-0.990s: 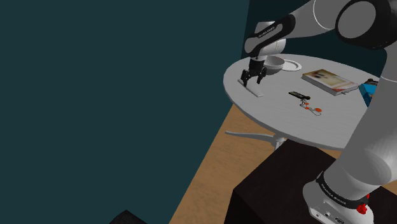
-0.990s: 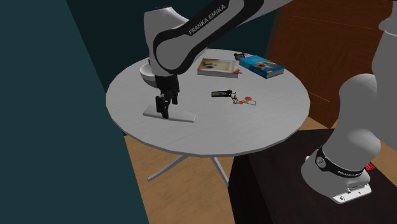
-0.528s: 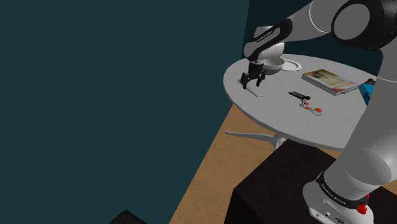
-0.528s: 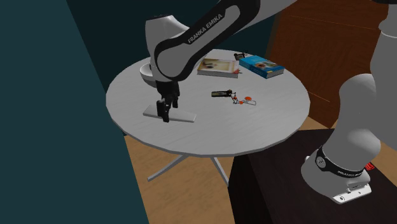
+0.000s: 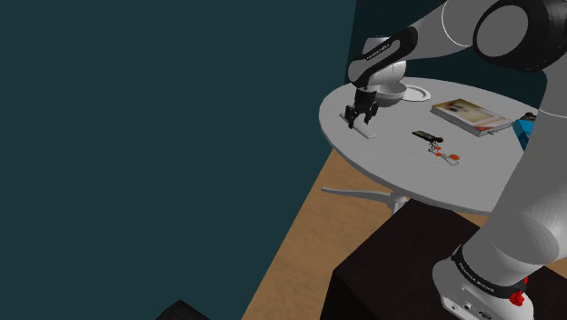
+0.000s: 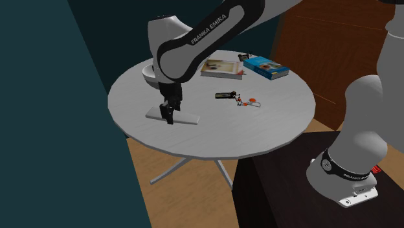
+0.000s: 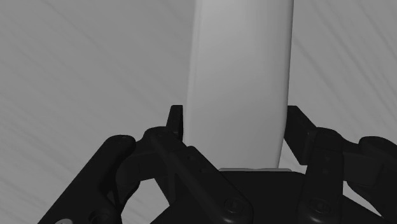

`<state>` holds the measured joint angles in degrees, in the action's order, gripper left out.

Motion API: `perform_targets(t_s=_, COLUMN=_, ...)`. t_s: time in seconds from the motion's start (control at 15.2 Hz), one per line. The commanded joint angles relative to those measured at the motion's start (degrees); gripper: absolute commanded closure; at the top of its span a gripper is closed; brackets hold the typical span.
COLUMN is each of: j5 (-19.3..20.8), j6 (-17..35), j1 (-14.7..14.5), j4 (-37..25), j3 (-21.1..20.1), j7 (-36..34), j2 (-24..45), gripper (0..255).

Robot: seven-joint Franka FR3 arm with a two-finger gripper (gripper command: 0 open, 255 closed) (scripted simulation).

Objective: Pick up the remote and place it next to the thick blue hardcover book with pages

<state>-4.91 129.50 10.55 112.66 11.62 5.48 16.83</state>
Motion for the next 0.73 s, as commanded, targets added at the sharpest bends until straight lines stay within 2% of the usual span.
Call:
perform_targets(t_s=0.0, j5=0.0, j6=0.0, j1=0.0, j4=0.0, j3=0.0, j7=0.0, j2=0.0, gripper=255)
perform_targets(t_s=0.26, j5=0.0, j6=0.0, j1=0.0, j4=0.0, j3=0.0, j7=0.0, j2=0.0, gripper=255)
perform_targets(t_s=0.66, j5=0.8, j6=-4.0, j1=-0.2, j4=-1.7, j3=0.3, j7=-0.5, j2=-2.4, gripper=255)
